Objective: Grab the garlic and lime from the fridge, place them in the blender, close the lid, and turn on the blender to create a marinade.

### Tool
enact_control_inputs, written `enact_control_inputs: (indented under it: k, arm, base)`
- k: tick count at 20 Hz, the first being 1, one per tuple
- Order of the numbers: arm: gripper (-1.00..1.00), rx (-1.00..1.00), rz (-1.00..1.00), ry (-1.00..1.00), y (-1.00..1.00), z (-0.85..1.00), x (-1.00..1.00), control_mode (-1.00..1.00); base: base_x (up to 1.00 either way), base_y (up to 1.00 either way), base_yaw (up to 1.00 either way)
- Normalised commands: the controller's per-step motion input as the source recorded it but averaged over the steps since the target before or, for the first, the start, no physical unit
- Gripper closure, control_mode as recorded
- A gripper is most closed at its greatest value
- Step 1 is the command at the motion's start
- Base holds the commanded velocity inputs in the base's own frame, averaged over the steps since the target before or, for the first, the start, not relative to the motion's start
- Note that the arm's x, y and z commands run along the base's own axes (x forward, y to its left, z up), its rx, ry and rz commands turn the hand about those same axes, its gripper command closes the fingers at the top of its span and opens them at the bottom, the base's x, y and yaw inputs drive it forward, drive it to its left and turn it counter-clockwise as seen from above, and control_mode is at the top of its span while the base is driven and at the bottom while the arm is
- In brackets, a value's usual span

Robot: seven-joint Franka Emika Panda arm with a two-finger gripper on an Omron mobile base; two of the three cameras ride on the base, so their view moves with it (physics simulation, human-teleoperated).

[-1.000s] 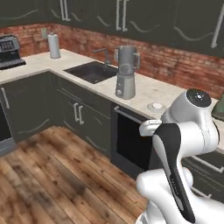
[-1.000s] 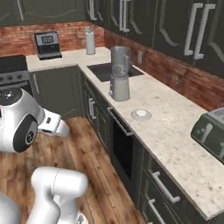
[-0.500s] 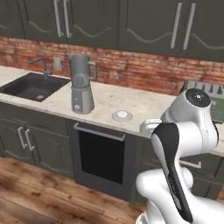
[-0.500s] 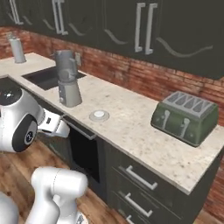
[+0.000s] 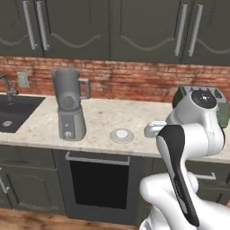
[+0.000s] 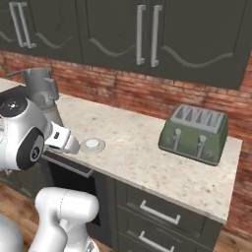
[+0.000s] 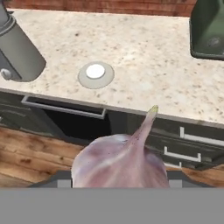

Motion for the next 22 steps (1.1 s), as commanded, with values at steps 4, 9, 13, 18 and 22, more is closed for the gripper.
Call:
enact_control_inputs:
  k: [4,9,13,18,22]
  arm:
    - [1.00,0.00,0.00,0.00,0.00,0.00,0.00,1.00]
    - [1.00,0.00,0.00,0.00,0.00,0.00,0.00,1.00]
    - [1.00,0.00,0.00,0.00,0.00,0.00,0.00,1.00]
    - [1.00,0.00,0.00,0.00,0.00,0.00,0.00,1.00]
    - [1.00,0.00,0.00,0.00,0.00,0.00,0.00,1.00]
  base:
    - [0.23,0.55,-0.43]
    - [0.41,0.39,-0.39]
    - [0.16,0.54,-0.30]
    - [0.06,0.55,-0.20]
    - [0.31,0.27,-0.06]
